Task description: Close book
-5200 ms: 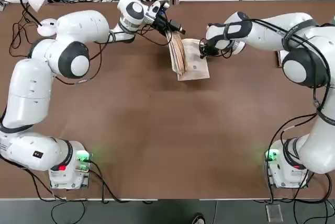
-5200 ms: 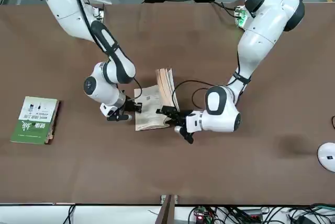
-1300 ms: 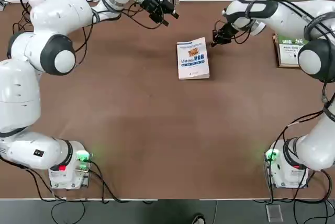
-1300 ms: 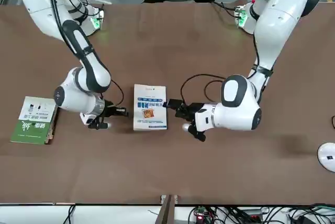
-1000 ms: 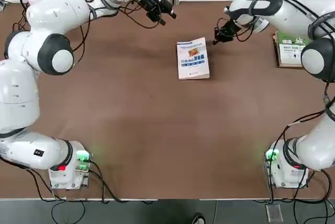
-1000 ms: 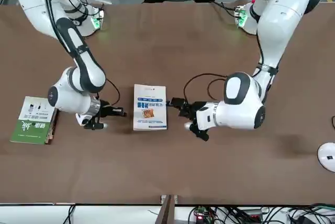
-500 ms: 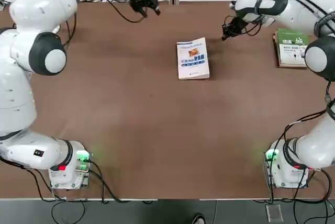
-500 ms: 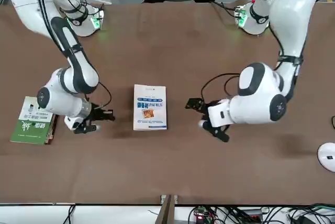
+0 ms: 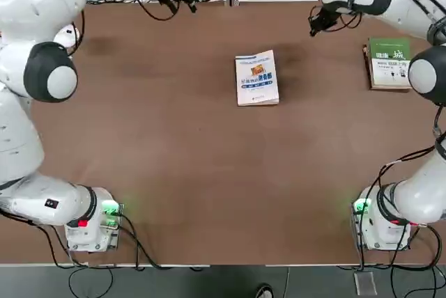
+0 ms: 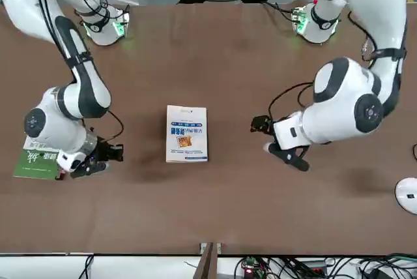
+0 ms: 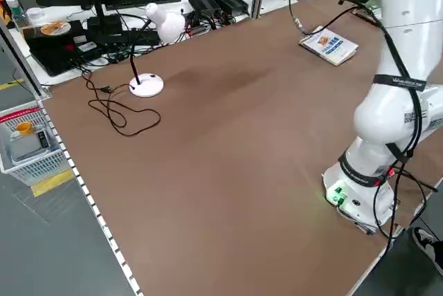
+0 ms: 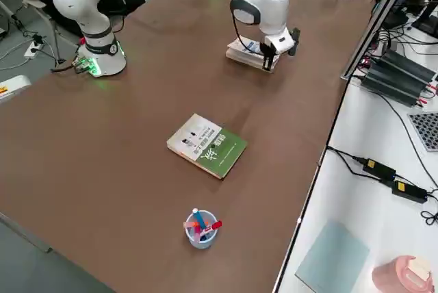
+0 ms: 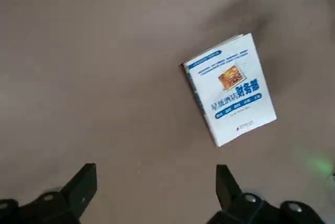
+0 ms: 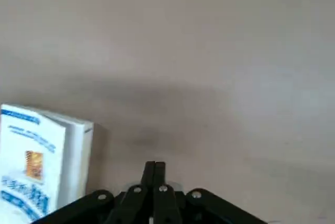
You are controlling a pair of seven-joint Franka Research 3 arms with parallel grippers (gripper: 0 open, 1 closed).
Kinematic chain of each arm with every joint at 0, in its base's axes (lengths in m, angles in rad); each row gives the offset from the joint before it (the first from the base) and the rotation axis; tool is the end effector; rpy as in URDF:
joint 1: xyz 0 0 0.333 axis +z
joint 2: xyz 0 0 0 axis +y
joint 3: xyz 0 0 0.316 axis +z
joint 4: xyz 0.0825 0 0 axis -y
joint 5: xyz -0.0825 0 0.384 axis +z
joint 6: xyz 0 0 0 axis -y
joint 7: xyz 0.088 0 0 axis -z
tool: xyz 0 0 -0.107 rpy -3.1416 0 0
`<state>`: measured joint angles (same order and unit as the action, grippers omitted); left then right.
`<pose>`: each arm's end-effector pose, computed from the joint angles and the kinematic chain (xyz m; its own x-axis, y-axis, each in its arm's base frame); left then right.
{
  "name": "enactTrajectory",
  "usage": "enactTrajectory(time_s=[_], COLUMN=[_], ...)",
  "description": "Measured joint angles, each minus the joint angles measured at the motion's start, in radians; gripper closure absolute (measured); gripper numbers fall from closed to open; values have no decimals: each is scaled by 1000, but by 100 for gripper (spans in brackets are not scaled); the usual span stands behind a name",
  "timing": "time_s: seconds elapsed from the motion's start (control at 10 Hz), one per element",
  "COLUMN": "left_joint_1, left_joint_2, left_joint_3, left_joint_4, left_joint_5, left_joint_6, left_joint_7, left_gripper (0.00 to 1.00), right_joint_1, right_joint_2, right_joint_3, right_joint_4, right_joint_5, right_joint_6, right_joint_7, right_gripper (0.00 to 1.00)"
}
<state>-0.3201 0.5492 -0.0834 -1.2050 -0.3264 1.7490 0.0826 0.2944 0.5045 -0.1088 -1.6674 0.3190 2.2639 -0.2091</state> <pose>0.6532 -0.2942 0.4700 0.9162 -0.4006 0.0141 -0.3789 -0.8541 0.3563 0.6714 0.1434 0.3245 0.9717 0.2036 0.1198 0.2236 -0.9564 -0.1881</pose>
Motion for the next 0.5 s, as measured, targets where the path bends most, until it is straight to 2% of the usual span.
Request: enactTrajectory(time_s=[0.1, 0.2, 0.5], left_joint_1=[-3, -6, -7], left_joint_2=[-20, -37, -77], left_joint_3=[14, 32, 97], left_joint_4=[-1, -2, -4], left_joint_5=[25, 42, 80], left_joint_6=[-21, -41, -98], left_joint_7=[-9, -11, -10], left_gripper=[0, 0, 0], right_joint_1=[-10, -18, -36], right_joint_2=[0, 0, 0], right_joint_3=[-2, -2, -3], right_joint_4=[11, 19, 31], right_joint_5=[-28, -52, -107], right_joint_6=[-2, -2, -2], right_joint_7=[-2, -4, -18], right_gripper=[96, 88, 57])
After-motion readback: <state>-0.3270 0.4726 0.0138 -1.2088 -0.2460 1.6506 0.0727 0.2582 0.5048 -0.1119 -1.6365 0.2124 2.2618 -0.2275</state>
